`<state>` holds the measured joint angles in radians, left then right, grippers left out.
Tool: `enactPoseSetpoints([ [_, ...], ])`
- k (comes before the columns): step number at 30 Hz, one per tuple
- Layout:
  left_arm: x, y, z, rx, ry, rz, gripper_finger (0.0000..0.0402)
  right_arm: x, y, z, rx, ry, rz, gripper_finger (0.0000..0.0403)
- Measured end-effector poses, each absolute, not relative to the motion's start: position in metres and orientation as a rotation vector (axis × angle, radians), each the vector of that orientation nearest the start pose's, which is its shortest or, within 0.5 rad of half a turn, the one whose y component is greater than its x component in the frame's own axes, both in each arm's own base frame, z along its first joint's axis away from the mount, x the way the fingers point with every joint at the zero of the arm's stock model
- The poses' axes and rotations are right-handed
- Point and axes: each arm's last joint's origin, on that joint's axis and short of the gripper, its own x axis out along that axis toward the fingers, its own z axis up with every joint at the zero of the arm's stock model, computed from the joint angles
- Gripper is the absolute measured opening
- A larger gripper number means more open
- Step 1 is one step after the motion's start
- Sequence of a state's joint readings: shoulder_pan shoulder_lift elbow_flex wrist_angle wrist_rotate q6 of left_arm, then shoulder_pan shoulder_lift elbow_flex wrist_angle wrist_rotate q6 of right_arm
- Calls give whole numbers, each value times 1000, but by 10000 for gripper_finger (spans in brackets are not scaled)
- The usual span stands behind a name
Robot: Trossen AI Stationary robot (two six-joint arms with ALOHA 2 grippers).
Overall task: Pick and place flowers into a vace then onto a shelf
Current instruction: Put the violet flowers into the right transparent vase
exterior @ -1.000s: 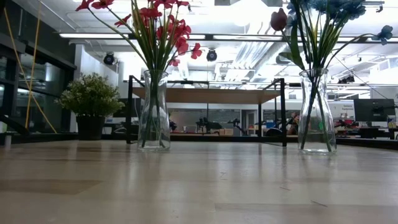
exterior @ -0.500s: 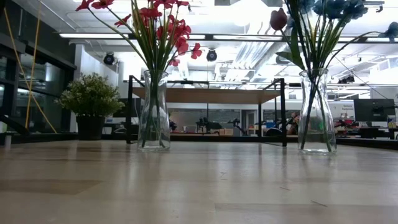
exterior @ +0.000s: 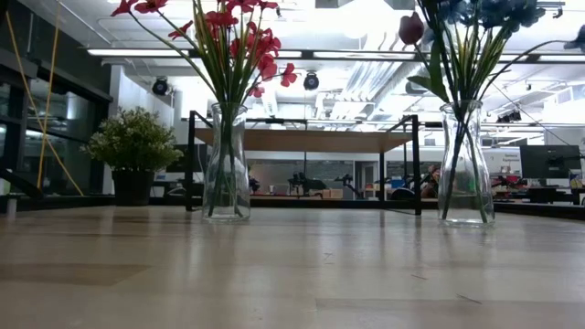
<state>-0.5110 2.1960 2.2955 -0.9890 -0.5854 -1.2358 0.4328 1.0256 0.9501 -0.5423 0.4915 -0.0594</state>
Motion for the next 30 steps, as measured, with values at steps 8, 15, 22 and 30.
enactPoseSetpoints([
  [8,418,-216,331,-716,582,500,104,194,75,317,-318,554,-52,0],
  [15,418,-219,331,-719,577,492,104,196,74,310,-306,546,-77,0],
  [22,416,-223,332,-720,572,482,104,194,72,290,-329,556,-130,0],
  [30,415,-225,332,-719,570,478,104,192,66,292,-282,548,-135,0],
])
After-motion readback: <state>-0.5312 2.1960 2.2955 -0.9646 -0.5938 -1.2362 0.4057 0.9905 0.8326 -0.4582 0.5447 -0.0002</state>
